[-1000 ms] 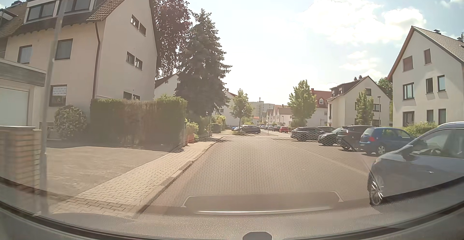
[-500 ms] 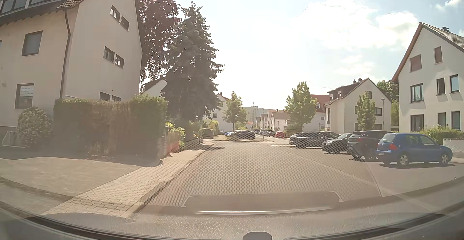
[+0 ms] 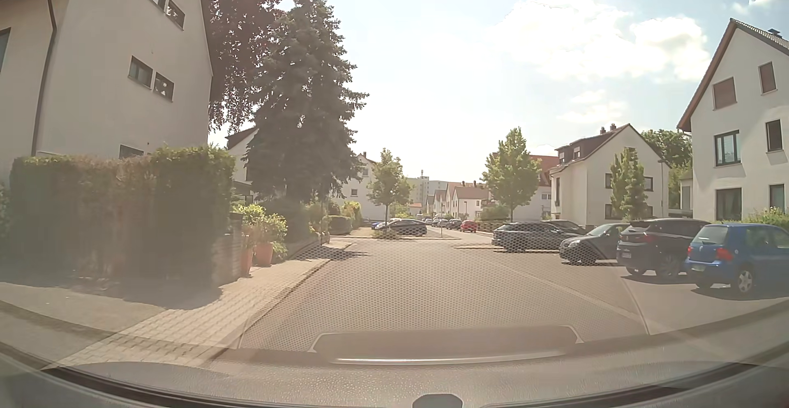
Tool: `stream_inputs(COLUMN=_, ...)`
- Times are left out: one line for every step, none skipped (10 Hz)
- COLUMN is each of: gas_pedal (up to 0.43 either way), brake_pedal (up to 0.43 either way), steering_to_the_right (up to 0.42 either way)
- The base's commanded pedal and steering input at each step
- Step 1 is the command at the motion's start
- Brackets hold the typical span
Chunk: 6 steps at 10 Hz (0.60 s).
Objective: Follow the waypoints while adhering to traffic rules and regulations
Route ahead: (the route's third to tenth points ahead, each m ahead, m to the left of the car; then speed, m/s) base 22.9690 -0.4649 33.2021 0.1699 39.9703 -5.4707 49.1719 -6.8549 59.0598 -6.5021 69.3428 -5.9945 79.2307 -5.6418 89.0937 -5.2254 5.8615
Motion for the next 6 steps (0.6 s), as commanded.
stream_inputs(gas_pedal=0.098, brake_pedal=0.000, steering_to_the_right=0.019)
stream_inputs(gas_pedal=0.098, brake_pedal=0.000, steering_to_the_right=0.018)
stream_inputs(gas_pedal=0.098, brake_pedal=0.000, steering_to_the_right=0.017)
stream_inputs(gas_pedal=0.098, brake_pedal=0.000, steering_to_the_right=0.017)
stream_inputs(gas_pedal=0.098, brake_pedal=0.000, steering_to_the_right=0.016)
stream_inputs(gas_pedal=0.098, brake_pedal=0.000, steering_to_the_right=0.015)
